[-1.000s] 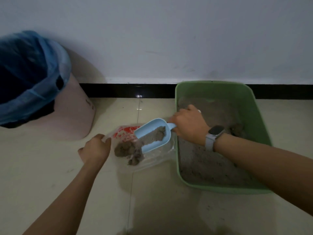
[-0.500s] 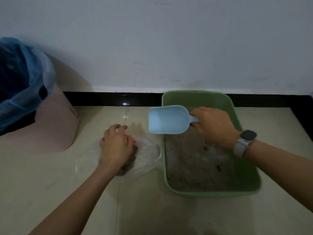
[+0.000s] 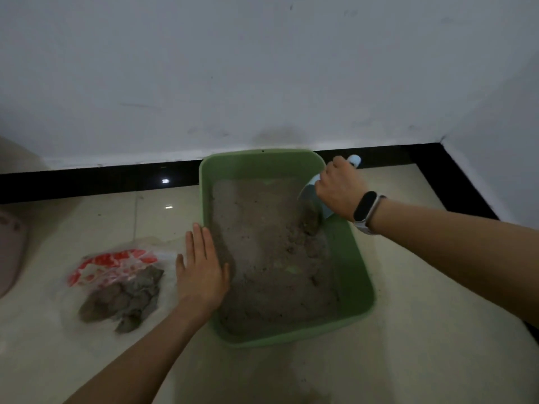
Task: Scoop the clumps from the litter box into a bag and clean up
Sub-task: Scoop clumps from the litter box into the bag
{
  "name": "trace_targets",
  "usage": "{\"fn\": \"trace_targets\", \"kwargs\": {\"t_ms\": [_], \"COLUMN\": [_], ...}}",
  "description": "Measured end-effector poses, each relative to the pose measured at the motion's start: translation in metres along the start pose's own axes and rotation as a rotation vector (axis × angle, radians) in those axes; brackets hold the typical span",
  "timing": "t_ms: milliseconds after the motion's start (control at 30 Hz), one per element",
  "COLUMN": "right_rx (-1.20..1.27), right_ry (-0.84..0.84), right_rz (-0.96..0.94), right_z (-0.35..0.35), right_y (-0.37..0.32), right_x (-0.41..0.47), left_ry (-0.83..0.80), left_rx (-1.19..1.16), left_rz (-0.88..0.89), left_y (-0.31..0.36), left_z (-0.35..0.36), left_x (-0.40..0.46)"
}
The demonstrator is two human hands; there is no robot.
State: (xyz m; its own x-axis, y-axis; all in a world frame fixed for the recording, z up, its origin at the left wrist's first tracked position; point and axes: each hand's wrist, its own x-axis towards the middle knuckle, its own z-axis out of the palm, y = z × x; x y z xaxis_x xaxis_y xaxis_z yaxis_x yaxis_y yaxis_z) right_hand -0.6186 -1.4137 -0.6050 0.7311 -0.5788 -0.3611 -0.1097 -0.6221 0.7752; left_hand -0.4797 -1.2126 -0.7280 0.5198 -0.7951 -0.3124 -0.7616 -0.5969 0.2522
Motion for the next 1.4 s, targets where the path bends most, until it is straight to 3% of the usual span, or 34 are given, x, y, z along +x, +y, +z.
{"fn": "trace_targets", "kwargs": {"t_ms": [133,567,700,867,1033,1200,1300,1400], "right_rx": [0.075,0.742,0.761,0.872,0.590,0.366,0.372,0.484], "right_ry": [-0.025,-0.095,-0.026,0.007,0.170,0.083,0.029,-0.020], "right_rz": [-0.067,0.144,0.218,0.150,0.140,0.009,-0.063,-0.001], "right_z": [0.012,0.074,0.080,0.088,0.082,0.053,0.045,0.049], "right_y": [-0.011,-0.012,-0.021,-0.036,-0.022,-0.008,-0.023,-0.028], "right_x": [0.009,-0.031,-0.054,-0.070,-0.069,-0.069,-0.068,-0.069], "left_ry": [0.028,0.072,0.079,0.090,0.094,0.095,0.089,0.087], "left_rx": [-0.020,-0.073,-0.081,-0.095,-0.093,-0.097,-0.102,-0.108], "left_rz": [0.007,0.027,0.030,0.024,0.027,0.031,0.031,0.029], "left_y": [-0.001,-0.005,-0.007,-0.006,-0.006,-0.006,-0.007,-0.007], "left_z": [0.004,0.009,0.011,0.011,0.011,0.011,0.011,0.011], "left_x": [0.000,0.001,0.001,0.001,0.000,0.001,0.001,0.000]}}
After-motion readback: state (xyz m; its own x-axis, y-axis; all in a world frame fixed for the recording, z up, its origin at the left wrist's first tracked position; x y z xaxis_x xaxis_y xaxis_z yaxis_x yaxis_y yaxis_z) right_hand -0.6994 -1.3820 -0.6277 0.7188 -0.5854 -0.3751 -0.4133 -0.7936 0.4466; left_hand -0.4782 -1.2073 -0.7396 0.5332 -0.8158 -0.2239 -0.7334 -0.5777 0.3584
